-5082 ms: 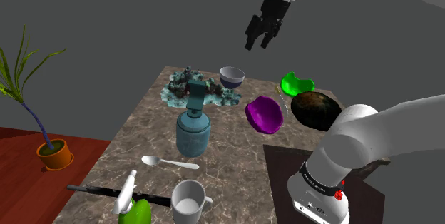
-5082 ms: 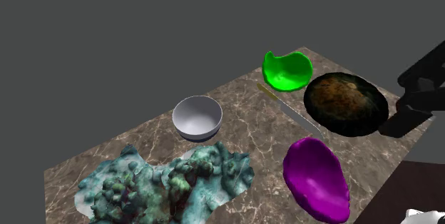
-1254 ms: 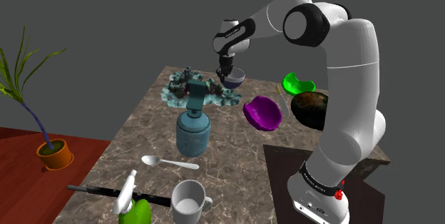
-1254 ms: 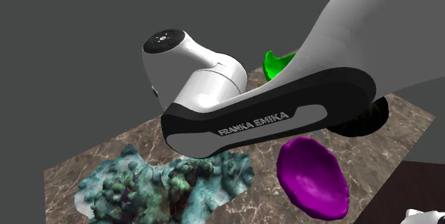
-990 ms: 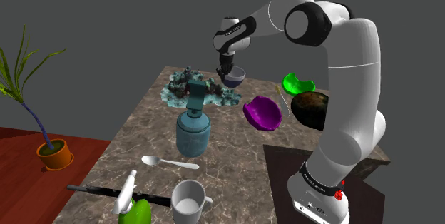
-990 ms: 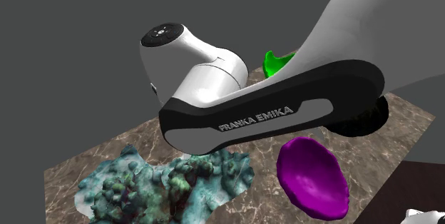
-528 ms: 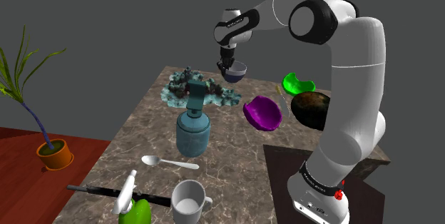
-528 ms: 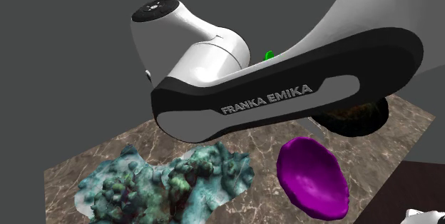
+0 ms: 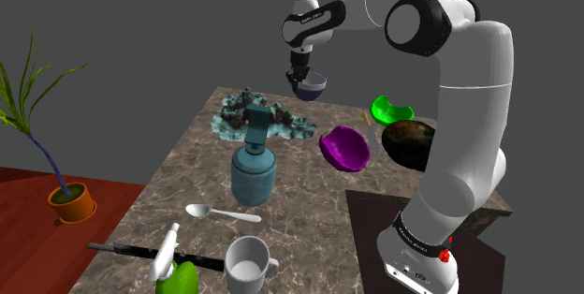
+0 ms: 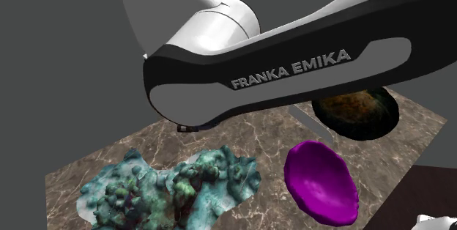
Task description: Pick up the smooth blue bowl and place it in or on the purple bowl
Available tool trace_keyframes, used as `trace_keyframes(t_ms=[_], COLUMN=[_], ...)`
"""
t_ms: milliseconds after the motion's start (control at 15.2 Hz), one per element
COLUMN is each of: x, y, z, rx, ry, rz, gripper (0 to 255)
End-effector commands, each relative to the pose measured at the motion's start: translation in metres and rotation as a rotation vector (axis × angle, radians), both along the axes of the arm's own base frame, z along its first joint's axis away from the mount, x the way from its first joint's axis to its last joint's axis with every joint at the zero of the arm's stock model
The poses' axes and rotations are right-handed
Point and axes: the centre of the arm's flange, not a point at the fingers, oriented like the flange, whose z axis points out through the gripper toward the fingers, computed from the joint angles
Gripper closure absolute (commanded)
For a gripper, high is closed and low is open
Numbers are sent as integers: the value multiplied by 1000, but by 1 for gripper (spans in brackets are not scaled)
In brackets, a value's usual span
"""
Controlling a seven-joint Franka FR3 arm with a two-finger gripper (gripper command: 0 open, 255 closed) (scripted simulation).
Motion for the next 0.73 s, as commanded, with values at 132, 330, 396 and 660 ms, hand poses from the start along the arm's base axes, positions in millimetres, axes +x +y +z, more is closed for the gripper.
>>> trace_keyframes(t_ms=[132, 330, 396, 660], x=[-1, -1, -1, -1], y=[0, 0, 0, 0], z=[22, 38, 43, 64], rx=[0, 0, 0, 0], ry=[0, 0, 0, 0], rz=[0, 0, 0, 0], gripper=[255, 255, 255, 255])
